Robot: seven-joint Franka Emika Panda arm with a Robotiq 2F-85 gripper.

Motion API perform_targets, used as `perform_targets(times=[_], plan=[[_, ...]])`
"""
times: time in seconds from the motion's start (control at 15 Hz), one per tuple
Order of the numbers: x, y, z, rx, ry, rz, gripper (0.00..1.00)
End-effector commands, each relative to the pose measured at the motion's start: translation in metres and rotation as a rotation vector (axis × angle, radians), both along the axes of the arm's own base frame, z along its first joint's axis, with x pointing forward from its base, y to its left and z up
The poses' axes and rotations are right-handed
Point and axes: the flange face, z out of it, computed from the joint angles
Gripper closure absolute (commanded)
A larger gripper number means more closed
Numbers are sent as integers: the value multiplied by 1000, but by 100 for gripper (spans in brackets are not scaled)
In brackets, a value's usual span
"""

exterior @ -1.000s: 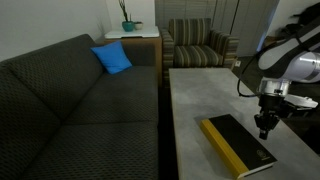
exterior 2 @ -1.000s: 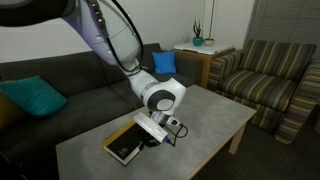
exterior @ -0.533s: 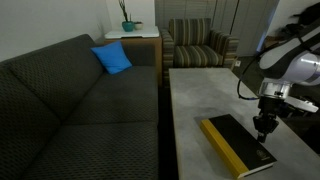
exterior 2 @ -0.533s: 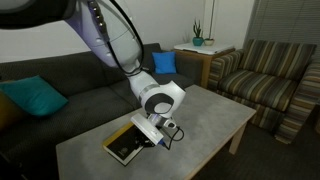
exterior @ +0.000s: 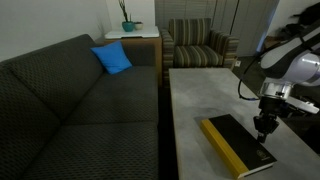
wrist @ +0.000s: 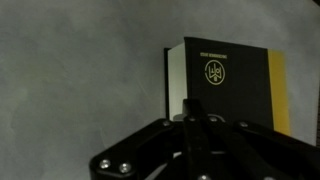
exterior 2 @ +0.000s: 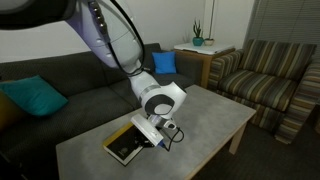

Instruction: Open the book on the table

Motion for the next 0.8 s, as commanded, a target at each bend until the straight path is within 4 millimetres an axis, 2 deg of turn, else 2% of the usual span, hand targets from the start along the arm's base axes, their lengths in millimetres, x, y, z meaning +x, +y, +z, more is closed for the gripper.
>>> perform_targets(times=[0.0, 0.33, 0.53, 0.73], plan=[[-5, 1, -3, 31, -9, 9, 100], [-2, -3, -4, -15, -21, 16, 100], [-1, 1, 1, 53, -14, 23, 100], [2, 0, 1, 14, -13, 24, 99]])
